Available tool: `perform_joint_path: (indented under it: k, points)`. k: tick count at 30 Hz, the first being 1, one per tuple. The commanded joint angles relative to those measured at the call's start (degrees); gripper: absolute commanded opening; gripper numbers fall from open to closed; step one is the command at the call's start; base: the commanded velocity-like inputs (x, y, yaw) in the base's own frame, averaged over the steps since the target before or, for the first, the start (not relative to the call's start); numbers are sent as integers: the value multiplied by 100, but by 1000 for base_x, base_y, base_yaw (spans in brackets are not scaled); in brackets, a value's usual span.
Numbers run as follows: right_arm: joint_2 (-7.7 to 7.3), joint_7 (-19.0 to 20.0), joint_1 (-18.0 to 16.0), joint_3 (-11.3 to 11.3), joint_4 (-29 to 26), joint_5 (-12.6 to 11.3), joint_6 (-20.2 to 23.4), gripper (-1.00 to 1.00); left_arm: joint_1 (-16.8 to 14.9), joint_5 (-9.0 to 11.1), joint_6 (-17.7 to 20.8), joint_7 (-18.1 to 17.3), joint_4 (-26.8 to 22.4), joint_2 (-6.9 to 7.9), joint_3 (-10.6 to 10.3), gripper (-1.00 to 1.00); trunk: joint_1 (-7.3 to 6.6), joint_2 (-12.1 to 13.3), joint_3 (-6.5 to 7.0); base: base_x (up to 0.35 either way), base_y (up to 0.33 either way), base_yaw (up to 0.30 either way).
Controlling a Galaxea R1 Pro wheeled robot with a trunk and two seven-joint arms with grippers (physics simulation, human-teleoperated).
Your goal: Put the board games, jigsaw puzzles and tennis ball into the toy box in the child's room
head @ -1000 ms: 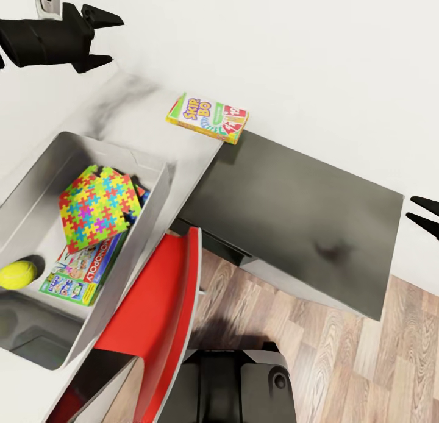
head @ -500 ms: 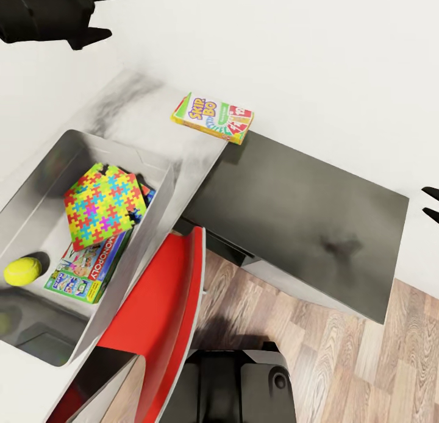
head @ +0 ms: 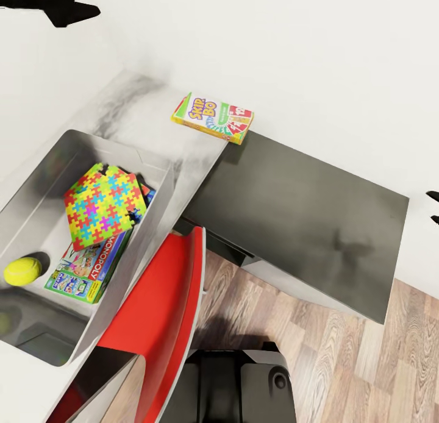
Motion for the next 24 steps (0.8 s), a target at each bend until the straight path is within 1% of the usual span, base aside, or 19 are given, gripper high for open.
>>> perform_joint_path:
  k: [1, 3, 4, 5, 6, 8, 9, 11, 12, 14, 15, 17, 18, 19, 20, 21, 22, 24]
  points:
    - [0, -7, -6, -5, 1, -18, 29, 100, -7, 68, -17, 70, -8, 5, -8, 100, 4, -9, -7, 0, 0, 2]
    - [13, 71, -9, -1, -3, -318, 48, 100, -7, 582, -344, 580, -211, 7, -46, 100, 4, -9, -7, 0, 0, 2]
    - [13, 71, -9, -1, -3, -318, 48, 100, -7, 582, -344, 580, -211, 7, -46, 100, 4, -9, -7, 0, 0, 1]
    - [15, 171, -10, 0, -7, -489, 82, 100, -7, 776, -488, 763, -287, 6, -86, 100, 4, -9, -7, 0, 0, 1]
    - [15, 171, -10, 0, -7, -489, 82, 100, -7, 776, -488, 763, -287, 6, -86, 100, 4, -9, -7, 0, 0, 1]
    - [14, 478, -11, 10, -14, -774, 219, 100, -7, 1055, -699, 1030, -399, 0, -205, 100, 4, -9, -7, 0, 0, 0]
    - [14, 478, -11, 10, -14, -774, 219, 100, -7, 1055, -699, 1030, -399, 0, -205, 100, 4, -9, -7, 0, 0, 0]
    - [14, 899, -12, 17, -18, -959, 419, 100, -7, 1233, -836, 1200, -471, -4, -366, 100, 4, -9, -7, 0, 0, 0]
    - [14, 899, -12, 17, -18, -959, 419, 100, -7, 1233, -836, 1200, -471, -4, -366, 100, 4, -9, -7, 0, 0, 0]
    - [14, 1350, -13, 22, -21, -1077, 606, 100, -7, 1347, -925, 1309, -517, -3, -534, 100, 4, -9, -7, 0, 0, 0]
    - [14, 1350, -13, 22, -21, -1077, 606, 100, -7, 1347, -925, 1309, -517, -3, -534, 100, 4, -9, -7, 0, 0, 0]
    - [14, 1758, -13, 29, -22, -1153, 731, 100, -7, 1420, -982, 1379, -546, 4, -682, 100, 4, -9, -7, 0, 0, 0]
    - [14, 1758, -13, 29, -22, -1153, 731, 100, -7, 1420, -982, 1379, -546, 4, -682, 100, 4, -9, -7, 0, 0, 0]
    - [14, 1934, -13, 31, -23, -1180, 775, 100, -7, 1448, -1004, 1404, -556, 10, -744, 100, 4, -9, -7, 0, 0, 0]
    - [14, 1934, -13, 31, -23, -1180, 775, 100, -7, 1448, -1004, 1404, -556, 10, -744, 100, 4, -9, -7, 0, 0, 0]
    - [15, 2089, -13, 34, -22, -1201, 809, 100, -7, 1470, -1022, 1424, -565, 18, -794, 100, 4, -9, -7, 0, 0, 0]
    - [15, 2089, -13, 34, -22, -1201, 809, 100, -7, 1470, -1022, 1424, -565, 18, -794, 100, 4, -9, -7, 0, 0, 0]
    - [20, 2345, -13, 40, -23, -1232, 857, 100, -7, 1505, -1048, 1453, -577, 35, -865, 100, 4, -9, -7, 0, 0, 0]
